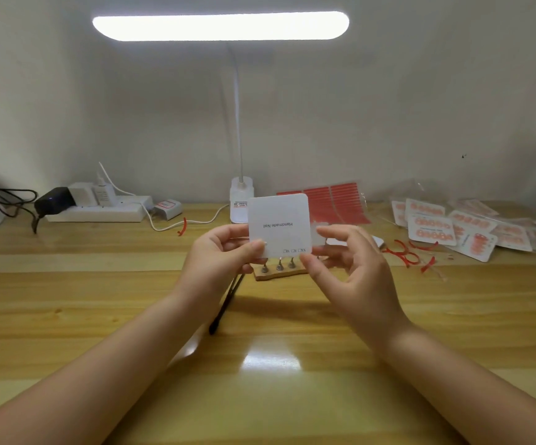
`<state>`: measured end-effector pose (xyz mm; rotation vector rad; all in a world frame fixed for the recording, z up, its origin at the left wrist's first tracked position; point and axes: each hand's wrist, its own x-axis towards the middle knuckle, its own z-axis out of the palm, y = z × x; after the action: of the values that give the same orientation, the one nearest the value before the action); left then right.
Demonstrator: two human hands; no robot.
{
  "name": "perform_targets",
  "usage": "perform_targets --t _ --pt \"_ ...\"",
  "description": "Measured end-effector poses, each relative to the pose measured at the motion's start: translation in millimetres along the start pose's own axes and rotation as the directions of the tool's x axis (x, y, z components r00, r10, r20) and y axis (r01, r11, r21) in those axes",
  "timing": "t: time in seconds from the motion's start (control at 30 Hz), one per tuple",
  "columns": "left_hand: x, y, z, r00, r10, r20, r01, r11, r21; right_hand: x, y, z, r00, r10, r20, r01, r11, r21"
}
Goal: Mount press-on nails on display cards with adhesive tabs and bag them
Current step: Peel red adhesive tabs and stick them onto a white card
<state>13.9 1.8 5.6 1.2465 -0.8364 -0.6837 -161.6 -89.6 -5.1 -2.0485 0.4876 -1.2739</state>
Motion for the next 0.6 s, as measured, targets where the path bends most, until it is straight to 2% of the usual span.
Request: perform_targets --t 0.07,0.2,0.27,0.37,0.5,0.53,0.6 --pt "-3 3 4 1.000 0.006 0.020 -0.006 1.000 -0.006 0 -6 2 0.978 0.202 0.052 -0.208 0.957 0.201" --pt "-7 9 9 0.999 0.010 0.044 -0.008 1.000 -0.028 5 -14 0 0.950 0.306 0.058 -0.305 0.879 0.367" --pt "-6 16 9 0.998 0.018 0.062 -0.018 1.000 -0.005 10 -18 -6 0.957 0.283 0.066 -0.289 0.900 0.325" --pt "-5 27 5 0.994 0.075 0.076 -0.085 0.987 0.137 16 -25 -14 0.973 0.183 0.142 -0.203 0.968 0.145" --pt "-10 37 6 0.982 0.096 0.162 -0.134 0.961 0.243 18 -32 -19 0.978 0.088 0.191 -0.092 0.996 0.011" --pt "-11 37 7 0.983 0.112 0.143 -0.146 0.957 0.250 18 -33 -19 0.977 0.115 0.181 -0.120 0.993 0.020" --pt "-12 36 9 0.986 0.154 0.060 -0.164 0.958 0.237 20 -31 -19 0.938 0.279 0.203 -0.306 0.945 0.112"
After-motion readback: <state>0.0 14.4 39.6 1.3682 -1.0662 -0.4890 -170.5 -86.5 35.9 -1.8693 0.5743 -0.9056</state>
